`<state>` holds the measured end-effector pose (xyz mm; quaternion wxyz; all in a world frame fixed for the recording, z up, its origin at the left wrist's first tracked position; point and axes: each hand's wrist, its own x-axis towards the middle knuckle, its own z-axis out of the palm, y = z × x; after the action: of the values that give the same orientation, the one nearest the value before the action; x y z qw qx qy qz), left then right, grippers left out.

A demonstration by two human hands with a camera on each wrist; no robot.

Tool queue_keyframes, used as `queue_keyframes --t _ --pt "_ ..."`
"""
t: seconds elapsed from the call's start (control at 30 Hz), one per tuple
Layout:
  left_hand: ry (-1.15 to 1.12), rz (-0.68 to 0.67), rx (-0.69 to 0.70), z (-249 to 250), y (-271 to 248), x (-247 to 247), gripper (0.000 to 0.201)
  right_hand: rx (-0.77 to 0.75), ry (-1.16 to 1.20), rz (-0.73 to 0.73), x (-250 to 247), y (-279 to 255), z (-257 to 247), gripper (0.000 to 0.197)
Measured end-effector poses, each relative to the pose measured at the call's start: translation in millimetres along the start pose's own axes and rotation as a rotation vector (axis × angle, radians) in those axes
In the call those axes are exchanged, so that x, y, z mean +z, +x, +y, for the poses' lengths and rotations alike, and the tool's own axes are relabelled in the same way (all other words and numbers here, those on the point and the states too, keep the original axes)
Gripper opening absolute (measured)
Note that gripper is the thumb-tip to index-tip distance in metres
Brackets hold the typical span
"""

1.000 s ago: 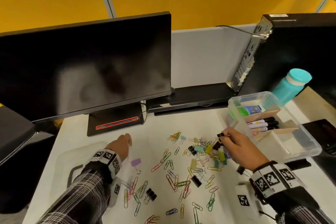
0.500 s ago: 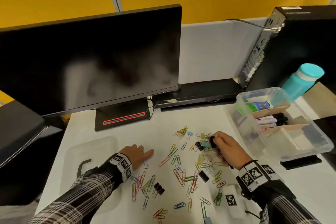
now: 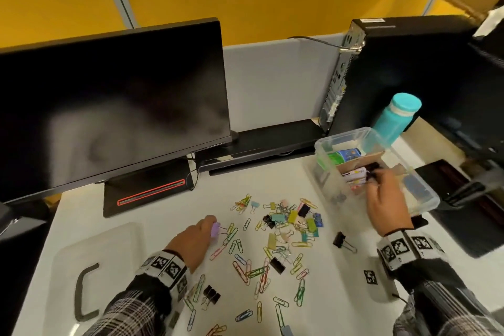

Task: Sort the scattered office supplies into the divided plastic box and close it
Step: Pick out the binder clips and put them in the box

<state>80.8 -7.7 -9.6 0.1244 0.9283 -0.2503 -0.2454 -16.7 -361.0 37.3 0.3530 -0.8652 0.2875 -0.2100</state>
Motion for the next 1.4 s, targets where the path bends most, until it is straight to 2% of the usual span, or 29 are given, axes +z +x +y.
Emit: queue_keyframes --t 0.07,0.13,0.23,0.33,0.43,0.5,0.63,0.73,0.83,0.93,1.03,1.1,1.17,1.23,1.27,1.33,1.4 --pt "0.003 -0.006 0.010 13 0 4 0.035 -0.008 -0.113 -0.141 3 -3 14 0.008" --pt "0.017 0.003 0.018 22 0 9 0.039 -0.025 -0.154 -0.174 -1 -5 25 0.017" --pt "-0.008 0.025 0.055 40 1 15 0.033 -0.070 -0.150 -0.092 -17 -5 35 0.029" --pt "-0.024 0.008 0.114 75 6 15 0.037 -0.080 -0.268 0.044 -32 1 55 0.032" --pt "-0.150 0.029 0.226 142 16 0 0.037 0.009 -0.415 0.077 -37 6 87 0.047" --pt "-0.176 0.056 0.319 193 29 -9 0.034 0.037 -0.382 0.051 -33 5 102 0.052" --pt "0.031 0.084 0.507 268 65 -4 0.036 0.012 -0.300 0.070 -25 3 107 0.065" --pt "0.320 0.061 0.439 309 87 0 0.039 0.022 -0.285 0.072 -24 3 105 0.062" --pt "0.477 0.003 0.371 334 102 10 0.041 0.024 -0.277 0.065 -25 2 105 0.060" --pt "0.426 -0.058 0.334 335 112 18 0.039 -0.013 -0.266 0.052 -27 2 107 0.060" --pt "0.268 -0.071 0.378 326 111 8 0.038 -0.032 -0.273 0.038 -32 1 108 0.065" --pt "0.068 0.006 0.452 310 102 -1 0.036 -0.045 -0.284 0.036 -36 -2 103 0.067" --pt "-0.106 0.207 0.444 283 91 -8 0.031 -0.130 -0.253 0.045 -41 -7 93 0.062" --pt "-0.196 0.356 0.304 243 83 -10 0.026 -0.324 -0.188 0.032 -45 -15 76 0.053" --pt "-0.214 0.380 0.204 221 81 -9 0.024 -0.436 -0.164 0.008 -45 -20 67 0.046" --pt "-0.164 0.322 -0.017 176 83 -1 0.027 -0.664 -0.161 -0.071 -37 -31 55 0.032" --pt "-0.021 0.165 -0.159 142 86 13 0.034 -0.780 -0.209 -0.235 -19 -45 49 0.020"
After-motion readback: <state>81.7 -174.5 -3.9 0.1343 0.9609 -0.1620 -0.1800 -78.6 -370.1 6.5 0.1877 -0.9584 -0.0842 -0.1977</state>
